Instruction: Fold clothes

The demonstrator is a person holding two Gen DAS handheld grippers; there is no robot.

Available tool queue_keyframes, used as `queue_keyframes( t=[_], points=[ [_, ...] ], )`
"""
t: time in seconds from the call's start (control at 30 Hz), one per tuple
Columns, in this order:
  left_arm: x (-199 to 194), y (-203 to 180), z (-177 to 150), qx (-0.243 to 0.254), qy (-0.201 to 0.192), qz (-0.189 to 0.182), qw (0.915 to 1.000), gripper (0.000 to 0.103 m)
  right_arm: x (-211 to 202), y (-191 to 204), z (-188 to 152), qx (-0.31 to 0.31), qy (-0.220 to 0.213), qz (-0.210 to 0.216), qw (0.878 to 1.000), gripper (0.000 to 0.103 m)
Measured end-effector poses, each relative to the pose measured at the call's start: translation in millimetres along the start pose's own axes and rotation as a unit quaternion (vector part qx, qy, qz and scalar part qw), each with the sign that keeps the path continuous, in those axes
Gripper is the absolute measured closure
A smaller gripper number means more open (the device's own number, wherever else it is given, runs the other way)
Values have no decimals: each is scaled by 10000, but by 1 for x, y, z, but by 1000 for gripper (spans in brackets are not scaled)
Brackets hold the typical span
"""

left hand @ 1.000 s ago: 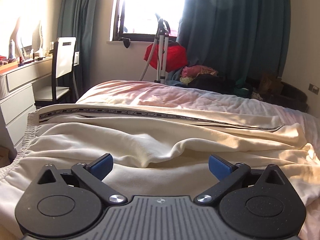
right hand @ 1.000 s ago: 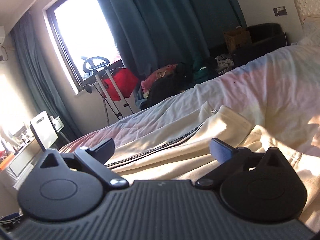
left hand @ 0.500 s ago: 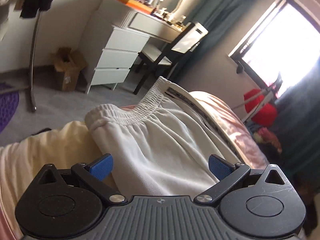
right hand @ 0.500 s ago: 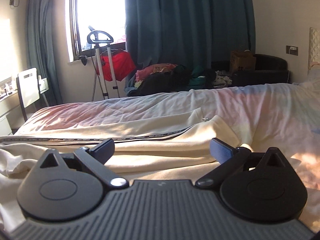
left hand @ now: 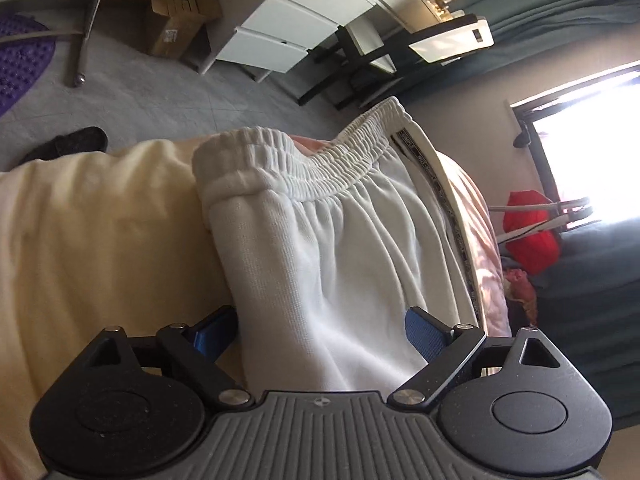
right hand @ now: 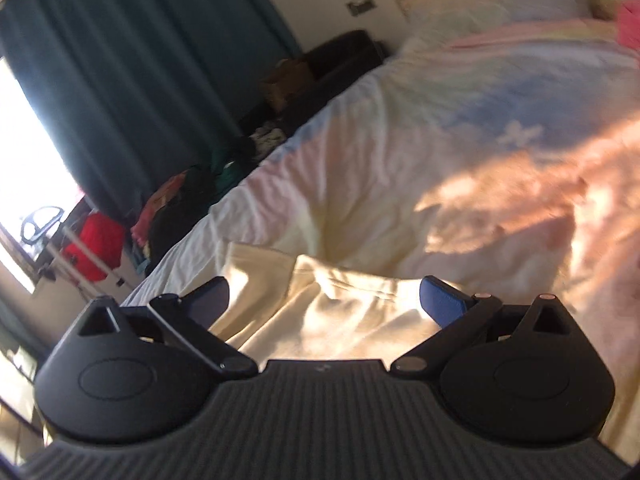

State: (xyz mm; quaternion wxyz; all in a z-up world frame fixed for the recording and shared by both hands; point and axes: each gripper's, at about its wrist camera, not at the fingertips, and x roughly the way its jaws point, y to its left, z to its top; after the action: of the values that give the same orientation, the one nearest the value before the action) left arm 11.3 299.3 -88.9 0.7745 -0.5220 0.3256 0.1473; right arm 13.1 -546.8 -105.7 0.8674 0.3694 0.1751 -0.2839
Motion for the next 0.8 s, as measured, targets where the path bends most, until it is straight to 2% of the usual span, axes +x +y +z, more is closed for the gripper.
queue_keyframes(
  t=[0.07, 0.13, 0.2, 0.3, 0.37, 0.43, 0.5, 0.53, 0.6, 0.63, 0.7, 0.73, 0.77, 0.8],
  points=[
    [6, 11, 0, -286, 234, -404, 9985, 11, 2, -22, 3, 550, 92, -171, 9983, 0],
    [13, 25, 1, -659, 513, -811, 9932, 12, 4, -44, 6, 1097, 183, -342, 9932, 0],
    [19, 41, 1, -1036, 681, -932, 9879, 24, 8, -61, 7, 1518, 286, -440, 9870, 0],
    [21, 51, -1, -1273, 712, -979, 9844, 31, 23, -67, 1, 1735, 561, -387, 9825, 0],
    [19, 47, -4, -1104, 641, -922, 9875, 32, 35, -67, -4, 1823, 787, -338, 9795, 5],
    [17, 40, -7, -836, 507, -780, 9922, 40, 46, -64, -8, 1819, 988, -290, 9779, 8],
    [15, 36, -8, -646, 377, -711, 9947, 55, 57, -62, -10, 1736, 1120, -296, 9780, 19],
    [12, 36, -8, -589, 331, -738, 9950, 59, 62, -64, -11, 1743, 1161, -337, 9772, 30],
    [5, 35, -8, -475, 182, -754, 9959, 84, 69, -68, -13, 1772, 1212, -379, 9759, 30],
    [0, 36, -7, -418, 86, -760, 9962, 87, 70, -70, -14, 1798, 1212, -370, 9755, 32],
    [-9, 34, -5, -303, -92, -834, 9960, 88, 72, -74, -15, 1850, 1213, -352, 9746, 37],
    [-13, 31, -6, -192, -178, -838, 9961, 88, 74, -76, -16, 1877, 1213, -343, 9741, 45],
    [-17, 27, -7, -77, -270, -838, 9961, 89, 73, -76, -15, 1858, 1202, -310, 9747, 62],
    [-22, 24, -10, 31, -375, -839, 9958, 90, 73, -75, -15, 1828, 1188, -271, 9756, 72]
  ],
)
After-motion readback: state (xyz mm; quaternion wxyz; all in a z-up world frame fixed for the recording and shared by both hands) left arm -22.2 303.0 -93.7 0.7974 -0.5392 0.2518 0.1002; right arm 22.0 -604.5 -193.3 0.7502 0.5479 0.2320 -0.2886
